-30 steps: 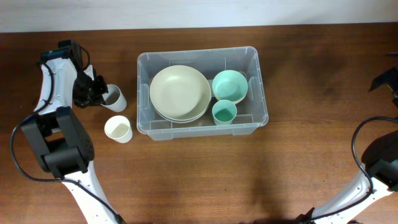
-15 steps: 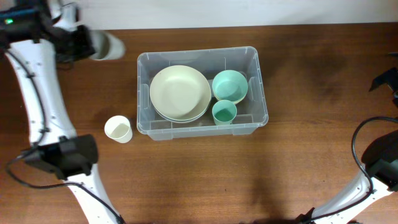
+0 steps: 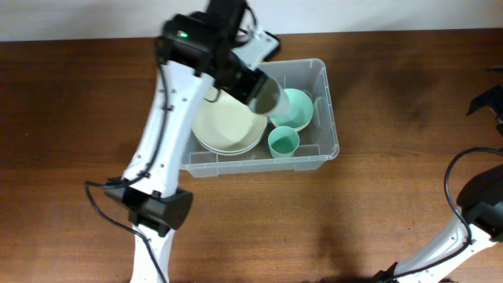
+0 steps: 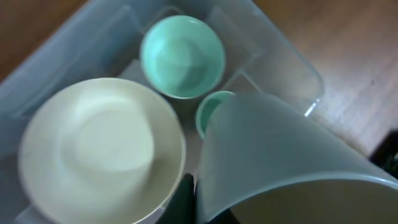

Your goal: Pack container

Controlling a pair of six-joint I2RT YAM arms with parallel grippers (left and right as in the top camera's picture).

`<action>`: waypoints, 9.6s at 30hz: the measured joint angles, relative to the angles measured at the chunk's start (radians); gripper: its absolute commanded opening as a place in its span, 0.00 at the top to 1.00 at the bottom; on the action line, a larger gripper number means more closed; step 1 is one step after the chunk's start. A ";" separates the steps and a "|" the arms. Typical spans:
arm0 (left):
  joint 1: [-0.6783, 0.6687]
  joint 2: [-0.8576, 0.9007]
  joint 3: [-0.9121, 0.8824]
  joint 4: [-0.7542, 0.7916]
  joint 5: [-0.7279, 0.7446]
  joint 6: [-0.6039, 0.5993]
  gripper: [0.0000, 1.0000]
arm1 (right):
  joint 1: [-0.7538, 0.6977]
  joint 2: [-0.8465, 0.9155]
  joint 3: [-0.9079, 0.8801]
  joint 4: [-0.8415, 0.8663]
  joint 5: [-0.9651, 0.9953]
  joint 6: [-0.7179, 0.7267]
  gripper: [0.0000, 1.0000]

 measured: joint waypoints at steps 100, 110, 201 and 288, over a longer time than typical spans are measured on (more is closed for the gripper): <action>0.552 -0.390 -0.562 -0.063 -0.412 -0.638 0.01 | 0.000 0.000 0.000 0.000 0.000 0.000 0.01; 0.581 -0.389 -0.838 0.028 -0.391 -0.657 0.01 | 0.000 0.000 0.000 0.000 0.000 0.000 0.01; -0.116 -0.137 -0.463 0.258 -0.148 -0.423 0.99 | 0.000 0.000 0.000 0.000 0.000 0.000 0.01; 0.027 -0.539 -0.845 0.529 -0.406 -0.152 0.01 | 0.000 0.000 0.000 0.000 0.000 0.000 0.01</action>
